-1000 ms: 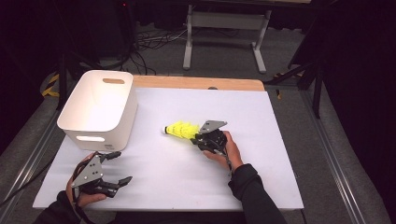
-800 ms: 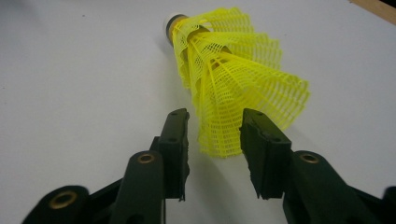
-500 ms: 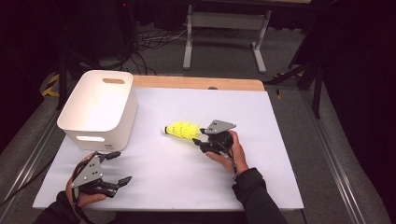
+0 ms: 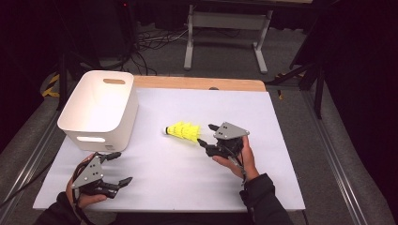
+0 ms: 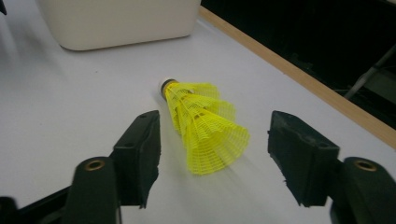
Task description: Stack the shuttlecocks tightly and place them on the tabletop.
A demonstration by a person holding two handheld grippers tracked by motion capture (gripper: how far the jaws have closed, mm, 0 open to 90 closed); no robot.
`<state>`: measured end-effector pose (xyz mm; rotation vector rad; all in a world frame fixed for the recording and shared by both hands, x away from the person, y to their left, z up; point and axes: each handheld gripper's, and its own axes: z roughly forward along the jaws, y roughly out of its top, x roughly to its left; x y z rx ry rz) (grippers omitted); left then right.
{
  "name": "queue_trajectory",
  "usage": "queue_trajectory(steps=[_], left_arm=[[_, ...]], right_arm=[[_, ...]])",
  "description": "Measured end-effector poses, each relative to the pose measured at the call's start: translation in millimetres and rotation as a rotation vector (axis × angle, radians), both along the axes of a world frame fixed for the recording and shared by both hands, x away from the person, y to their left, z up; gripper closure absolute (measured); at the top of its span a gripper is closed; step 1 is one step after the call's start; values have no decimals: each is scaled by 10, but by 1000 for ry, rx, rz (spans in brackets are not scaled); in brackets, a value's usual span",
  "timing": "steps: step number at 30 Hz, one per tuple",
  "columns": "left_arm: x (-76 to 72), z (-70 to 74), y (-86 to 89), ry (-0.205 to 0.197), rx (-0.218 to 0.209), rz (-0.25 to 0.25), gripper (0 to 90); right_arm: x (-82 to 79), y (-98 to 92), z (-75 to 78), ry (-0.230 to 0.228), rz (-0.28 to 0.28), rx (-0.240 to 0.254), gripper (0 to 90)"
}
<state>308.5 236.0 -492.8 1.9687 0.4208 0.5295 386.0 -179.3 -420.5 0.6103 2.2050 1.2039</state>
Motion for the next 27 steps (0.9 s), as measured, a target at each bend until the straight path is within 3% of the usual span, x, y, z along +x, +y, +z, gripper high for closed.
queue_trajectory(steps=[9,16,27], left_arm=[[7,-5,2,3,-7,8,113],[2,-8,17,6,-9,18,113],[-15,-9,60,10,-16,35,112]], right_arm=[[-124,-139,98,-56,-46,21,229],[-197,-232,118,-91,-59,42,196],[-306,-334,63,-124,-77,17,173]])
